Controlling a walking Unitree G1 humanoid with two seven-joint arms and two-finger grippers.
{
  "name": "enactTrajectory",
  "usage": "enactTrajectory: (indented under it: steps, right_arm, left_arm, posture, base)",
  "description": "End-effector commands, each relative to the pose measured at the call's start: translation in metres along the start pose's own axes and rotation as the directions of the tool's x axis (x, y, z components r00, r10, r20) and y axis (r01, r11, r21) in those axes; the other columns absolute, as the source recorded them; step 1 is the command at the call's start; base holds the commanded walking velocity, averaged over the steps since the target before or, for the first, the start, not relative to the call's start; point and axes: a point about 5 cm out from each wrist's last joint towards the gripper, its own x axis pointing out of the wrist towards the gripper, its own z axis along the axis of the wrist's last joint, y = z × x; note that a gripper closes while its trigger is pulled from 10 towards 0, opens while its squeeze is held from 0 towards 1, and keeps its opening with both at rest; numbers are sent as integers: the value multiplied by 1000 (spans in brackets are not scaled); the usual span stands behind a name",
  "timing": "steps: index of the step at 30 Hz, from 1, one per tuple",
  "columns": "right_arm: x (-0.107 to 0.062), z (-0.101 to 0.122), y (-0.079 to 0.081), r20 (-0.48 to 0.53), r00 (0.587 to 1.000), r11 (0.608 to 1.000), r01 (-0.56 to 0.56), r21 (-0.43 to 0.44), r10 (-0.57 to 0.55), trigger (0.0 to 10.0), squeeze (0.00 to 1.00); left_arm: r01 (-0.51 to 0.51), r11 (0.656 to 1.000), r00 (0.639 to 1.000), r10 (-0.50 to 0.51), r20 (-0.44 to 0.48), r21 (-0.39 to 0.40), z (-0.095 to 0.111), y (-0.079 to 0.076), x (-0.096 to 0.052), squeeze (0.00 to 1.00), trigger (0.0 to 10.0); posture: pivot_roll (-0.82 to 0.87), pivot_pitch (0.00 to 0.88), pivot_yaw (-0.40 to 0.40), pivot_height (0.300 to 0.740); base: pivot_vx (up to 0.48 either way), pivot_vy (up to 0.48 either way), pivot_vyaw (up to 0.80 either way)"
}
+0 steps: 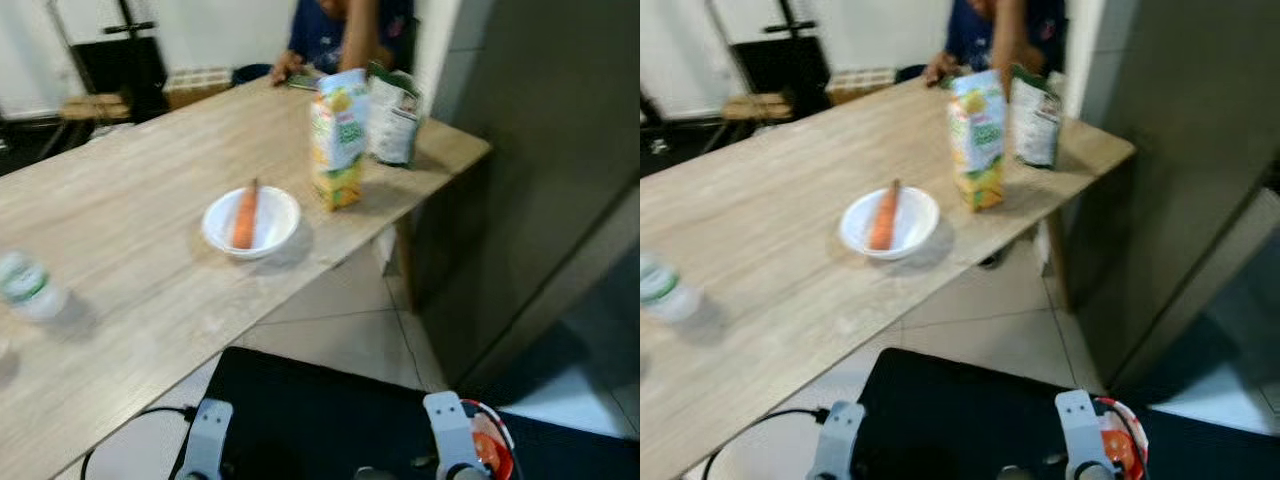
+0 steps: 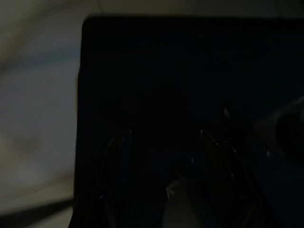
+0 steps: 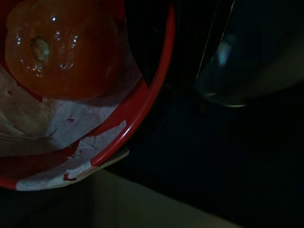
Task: Restocking fridge
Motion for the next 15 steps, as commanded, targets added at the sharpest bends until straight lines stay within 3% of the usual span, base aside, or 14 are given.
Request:
enactTrajectory:
  steps: [1, 10, 15]
  right_arm:
    - [0, 0, 2, 2, 1000, 1000, 8, 23, -8, 10000, 0]
    - [-1, -3, 2, -2, 1000, 1000, 4, 16, -4, 10000, 0]
    - [-1, -1, -1, 2, 1000, 1000, 14, 26, -14, 10000, 0]
  left_arm:
    - [14, 1000, 998, -13, -54, 6, -13, -5, -3, 0, 10000]
    - [-12, 1000, 997, 10, -75, -26, -23, 14, -11, 0, 10000]
    - [-13, 1000, 996, 11, -86, -28, -23, 14, -11, 0, 10000]
  posture:
    - [-176, 84, 72, 740]
    - [-171, 79, 63, 740]
    - [-172, 80, 59, 740]
  base:
    - [0, 0, -800]
    - [0, 0, -800]
    - [0, 0, -800]
